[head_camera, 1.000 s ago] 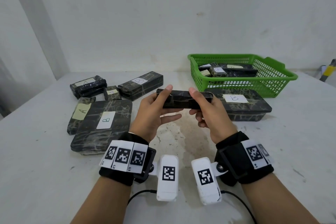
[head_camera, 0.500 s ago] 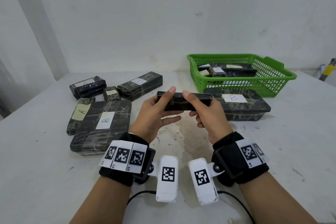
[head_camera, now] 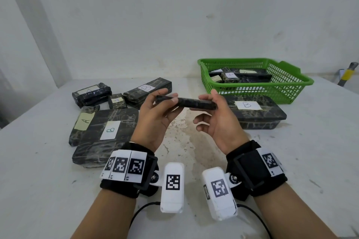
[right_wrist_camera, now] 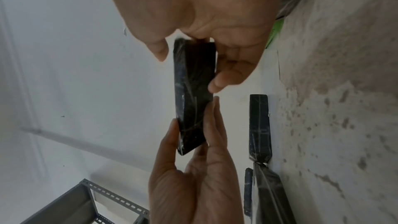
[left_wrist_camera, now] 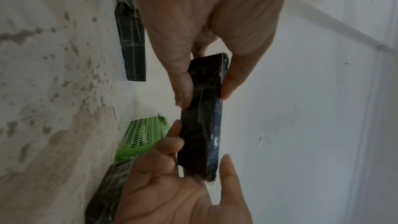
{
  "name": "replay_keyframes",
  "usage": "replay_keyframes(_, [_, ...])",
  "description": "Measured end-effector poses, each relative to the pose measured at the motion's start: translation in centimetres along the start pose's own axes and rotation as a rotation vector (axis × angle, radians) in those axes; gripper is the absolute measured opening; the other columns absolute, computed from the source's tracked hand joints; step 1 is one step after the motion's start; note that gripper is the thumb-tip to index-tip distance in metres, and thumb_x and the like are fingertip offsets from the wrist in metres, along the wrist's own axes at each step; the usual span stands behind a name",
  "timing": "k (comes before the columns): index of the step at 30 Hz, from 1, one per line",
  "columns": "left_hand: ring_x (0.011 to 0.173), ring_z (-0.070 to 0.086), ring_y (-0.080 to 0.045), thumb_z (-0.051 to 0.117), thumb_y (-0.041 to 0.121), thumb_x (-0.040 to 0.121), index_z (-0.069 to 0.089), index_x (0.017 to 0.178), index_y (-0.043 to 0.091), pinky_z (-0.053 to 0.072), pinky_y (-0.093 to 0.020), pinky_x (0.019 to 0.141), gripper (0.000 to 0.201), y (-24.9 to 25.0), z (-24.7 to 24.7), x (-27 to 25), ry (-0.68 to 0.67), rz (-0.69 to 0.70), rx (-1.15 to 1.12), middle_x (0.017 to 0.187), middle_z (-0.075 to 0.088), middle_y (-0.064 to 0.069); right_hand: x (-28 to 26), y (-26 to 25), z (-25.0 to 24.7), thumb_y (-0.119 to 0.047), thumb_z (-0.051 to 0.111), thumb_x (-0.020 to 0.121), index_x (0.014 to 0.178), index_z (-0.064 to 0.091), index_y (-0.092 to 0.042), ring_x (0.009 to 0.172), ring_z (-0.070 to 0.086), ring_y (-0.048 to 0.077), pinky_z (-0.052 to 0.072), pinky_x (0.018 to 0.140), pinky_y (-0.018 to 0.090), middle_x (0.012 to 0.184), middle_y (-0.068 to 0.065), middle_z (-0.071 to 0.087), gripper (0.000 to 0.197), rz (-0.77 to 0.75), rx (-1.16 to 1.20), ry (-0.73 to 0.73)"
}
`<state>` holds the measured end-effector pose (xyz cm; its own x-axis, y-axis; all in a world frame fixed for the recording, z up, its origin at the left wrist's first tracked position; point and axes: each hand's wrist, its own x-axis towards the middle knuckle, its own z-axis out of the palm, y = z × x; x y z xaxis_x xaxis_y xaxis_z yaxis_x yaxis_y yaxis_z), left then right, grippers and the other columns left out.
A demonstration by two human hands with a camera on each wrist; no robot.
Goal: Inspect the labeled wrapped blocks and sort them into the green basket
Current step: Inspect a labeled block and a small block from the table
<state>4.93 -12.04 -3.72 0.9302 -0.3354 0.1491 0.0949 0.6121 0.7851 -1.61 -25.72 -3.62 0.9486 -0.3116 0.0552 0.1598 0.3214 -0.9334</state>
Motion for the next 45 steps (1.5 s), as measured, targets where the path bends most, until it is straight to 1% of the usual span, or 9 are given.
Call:
replay_keyframes(6, [0.089, 0.070, -0.021, 0.045, 0.009, 0.100, 0.059, 0.103, -0.002, 0.059, -0.029, 0.078, 0.019, 0.4, -0.4, 0.2, -0.069, -0.079, -0.154, 0.100, 0.065, -0.015, -0.4, -0.5, 0.0, -0.045, 0.041, 0.094, 0.116, 0.057, -0.013, 0.047, 0.053, 0.017, 0.047, 0.045, 0.026, 0.066, 0.010, 0.062, 0.042, -0.092, 0.089, -0.185])
replay_keyframes(10, [0.094, 0.067, -0.022, 0.041, 0.017, 0.101, 0.060, 0.106, -0.002, 0.058, -0.027, 0.078, 0.028, 0.5, -0.2, -0.2, -0.172, -0.172, -0.165, 0.111, 0.064, -0.019, -0.7, -0.5, 0.3, -0.051, 0.040, 0.087, 0.117, 0.059, -0.017, 0.051, 0.061, 0.018, 0.051, 0.047, 0.026, 0.077, 0.014, 0.068, 0.049, -0.078, 0.148, -0.342])
replay_keyframes(14, [0.097, 0.068, -0.026, 0.059, 0.021, 0.094, 0.042, 0.135, -0.011, 0.058, -0.030, 0.078, 0.055, -0.1, -0.4, 0.1, -0.154, -0.183, -0.070, 0.129, 0.049, -0.024, -0.6, -0.2, 0.2, -0.044, 0.050, 0.088, 0.112, 0.061, -0.013, 0.060, 0.063, 0.015, 0.053, 0.058, 0.024, 0.087, 0.015, 0.073, 0.041, -0.188, 0.168, -0.256])
replay_keyframes(17, [0.104, 0.069, -0.031, 0.067, 0.024, 0.084, 0.021, 0.155, 0.016, 0.059, -0.035, 0.077, 0.086, -0.2, -0.7, 0.3, -0.136, -0.142, -0.006, 0.153, 0.039, -0.011, -0.6, -0.2, 0.0, -0.041, 0.066, 0.081, 0.108, 0.062, -0.013, 0.064, 0.063, 0.014, 0.053, 0.061, 0.022, 0.089, 0.015, 0.073, 0.039, -0.238, 0.129, -0.204])
replay_keyframes(23, [0.110, 0.066, -0.017, 0.061, 0.029, 0.084, 0.052, 0.138, 0.034, 0.056, -0.034, 0.085, 0.055, 0.2, -0.1, -0.7, -0.340, -0.037, 0.224, 0.128, 0.063, 0.015, -0.5, 0.2, 0.4, -0.040, 0.070, 0.078, 0.113, 0.063, -0.012, 0.067, 0.064, 0.017, 0.055, 0.064, 0.024, 0.093, 0.016, 0.072, 0.045, -0.175, 0.120, -0.224])
replay_keyframes(27, [0.104, 0.066, -0.014, 0.070, 0.032, 0.080, 0.066, 0.123, 0.030, 0.055, -0.028, 0.081, 0.044, 0.0, -0.2, -0.8, -0.355, -0.002, 0.288, 0.141, 0.056, -0.004, -0.5, 0.1, 0.5, -0.044, 0.047, 0.089, 0.126, 0.060, -0.011, 0.072, 0.068, 0.018, 0.057, 0.070, 0.026, 0.097, 0.018, 0.071, 0.051, -0.101, 0.116, -0.259])
replay_keyframes(30, [0.101, 0.064, -0.022, 0.061, 0.021, 0.084, 0.068, 0.117, 0.019, 0.059, -0.028, 0.080, 0.034, 0.0, -0.1, -0.7, -0.310, 0.034, 0.252, 0.118, 0.067, -0.012, -0.7, 0.2, 0.7, -0.039, 0.047, 0.088, 0.121, 0.061, -0.008, 0.069, 0.069, 0.018, 0.057, 0.066, 0.025, 0.092, 0.018, 0.071, 0.047, -0.128, 0.095, -0.236])
replay_keyframes(37, [0.097, 0.067, -0.019, 0.070, 0.031, 0.078, 0.076, 0.101, 0.022, 0.056, -0.033, 0.078, 0.026, -0.3, -0.1, -0.8, -0.295, 0.097, 0.309, 0.107, 0.074, -0.003, -1.1, 0.1, 0.9, -0.038, 0.048, 0.089, 0.117, 0.061, -0.001, 0.083, 0.074, 0.029, 0.061, 0.072, 0.030, 0.094, 0.026, 0.072, 0.048, -0.146, 0.065, -0.222])
replay_keyframes(45, [0.082, 0.071, -0.017, 0.061, 0.022, 0.085, 0.071, 0.100, 0.002, 0.058, -0.027, 0.065, 0.027, -0.3, 0.0, -0.8, -0.249, 0.113, 0.308, 0.089, 0.075, -0.005, -1.2, 0.3, 1.0, -0.038, 0.053, 0.087, 0.108, 0.064, 0.003, 0.084, 0.074, 0.033, 0.062, 0.071, 0.032, 0.091, 0.029, 0.072, 0.048, -0.132, 0.033, -0.199])
